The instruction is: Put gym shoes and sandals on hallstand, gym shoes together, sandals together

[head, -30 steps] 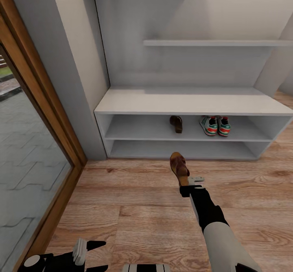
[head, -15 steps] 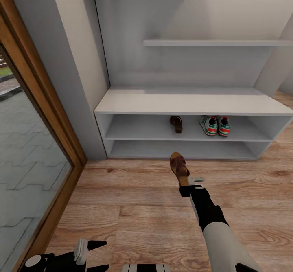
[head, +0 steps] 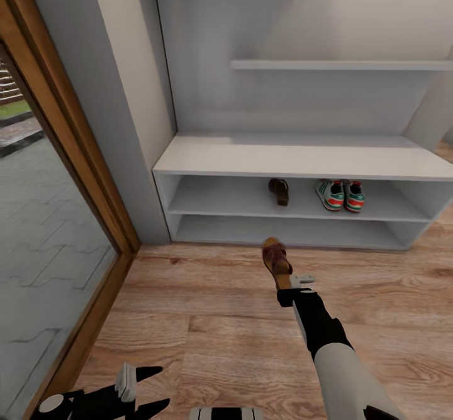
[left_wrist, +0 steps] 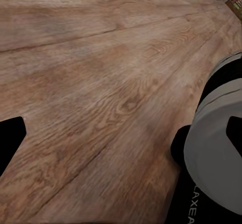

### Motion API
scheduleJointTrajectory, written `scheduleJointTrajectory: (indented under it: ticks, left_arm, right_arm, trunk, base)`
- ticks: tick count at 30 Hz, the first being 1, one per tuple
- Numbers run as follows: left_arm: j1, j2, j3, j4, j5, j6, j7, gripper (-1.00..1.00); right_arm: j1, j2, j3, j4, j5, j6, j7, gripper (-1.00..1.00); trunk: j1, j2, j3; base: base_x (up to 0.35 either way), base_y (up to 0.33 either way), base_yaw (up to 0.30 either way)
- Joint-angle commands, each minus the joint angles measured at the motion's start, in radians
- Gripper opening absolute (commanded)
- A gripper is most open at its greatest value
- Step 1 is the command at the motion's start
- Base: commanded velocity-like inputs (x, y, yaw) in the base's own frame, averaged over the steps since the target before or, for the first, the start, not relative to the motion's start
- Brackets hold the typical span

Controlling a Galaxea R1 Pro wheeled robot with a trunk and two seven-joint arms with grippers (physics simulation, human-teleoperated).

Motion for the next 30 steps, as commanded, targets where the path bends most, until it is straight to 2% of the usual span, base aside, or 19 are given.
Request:
scheduleJointTrajectory:
  ticks: [1, 5, 11, 13, 15, 16, 20, 24, 30]
  left_arm:
    - [-0.001, -0.002, 0.003, 0.000, -0.007, -0.010, 0.000, 1.00]
    - [-0.001, -0.005, 0.003, 0.000, -0.007, -0.010, 0.008, 1.00]
    - [-0.001, -0.006, 0.003, -0.001, -0.006, -0.010, 0.009, 1.00]
    - [-0.001, -0.006, 0.003, -0.001, -0.005, -0.010, 0.009, 1.00]
    - [-0.001, -0.007, 0.003, 0.000, -0.005, -0.010, 0.011, 1.00]
    - [-0.001, -0.007, 0.003, 0.000, -0.005, -0.010, 0.012, 1.00]
    - [-0.001, -0.007, 0.003, -0.001, -0.005, -0.010, 0.011, 1.00]
    - [-0.001, -0.006, 0.003, -0.001, -0.005, -0.010, 0.012, 1.00]
    - [-0.001, -0.009, 0.003, 0.000, -0.005, -0.010, 0.013, 1.00]
  right_arm:
    - [0.000, 0.001, -0.005, -0.001, 0.008, 0.004, 0.004, -1.00]
    - [0.000, 0.001, -0.005, 0.000, 0.008, 0.004, -0.009, -1.00]
    - [0.000, 0.001, -0.004, 0.002, 0.000, 0.003, -0.121, -1.00]
    - [0.000, 0.001, -0.003, 0.000, -0.031, 0.003, -0.164, -1.00]
    - [0.000, 0.001, -0.001, -0.005, -0.121, 0.003, -0.194, -1.00]
    - [0.000, 0.001, -0.001, -0.006, -0.136, 0.003, -0.198, -1.00]
    - [-0.001, 0.001, 0.001, -0.032, -0.157, 0.003, -0.208, -1.00]
    - [-0.040, 0.001, 0.001, -0.036, -0.166, 0.002, -0.352, -1.00]
    - [-0.049, 0.001, 0.002, -0.035, -0.174, 0.002, -0.382, -1.00]
  trunk:
    - [0.000, 0.000, -0.002]
    - [0.000, 0.000, -0.005]
    - [0.000, 0.000, -0.011]
    - [0.000, 0.000, -0.013]
    - [0.000, 0.000, -0.015]
    - [0.000, 0.000, -0.015]
    - [0.000, 0.000, -0.016]
    - [0.000, 0.000, -0.016]
    - [0.000, 0.000, -0.016]
  base:
    - [0.000, 0.000, 0.206]
    - [0.000, 0.000, 0.216]
    - [0.000, 0.000, 0.224]
    - [0.000, 0.000, 0.225]
    - [0.000, 0.000, 0.185]
    - [0.000, 0.000, 0.092]
    - [0.000, 0.000, 0.043]
    - [0.000, 0.000, 0.003]
    - [0.000, 0.000, 0.000]
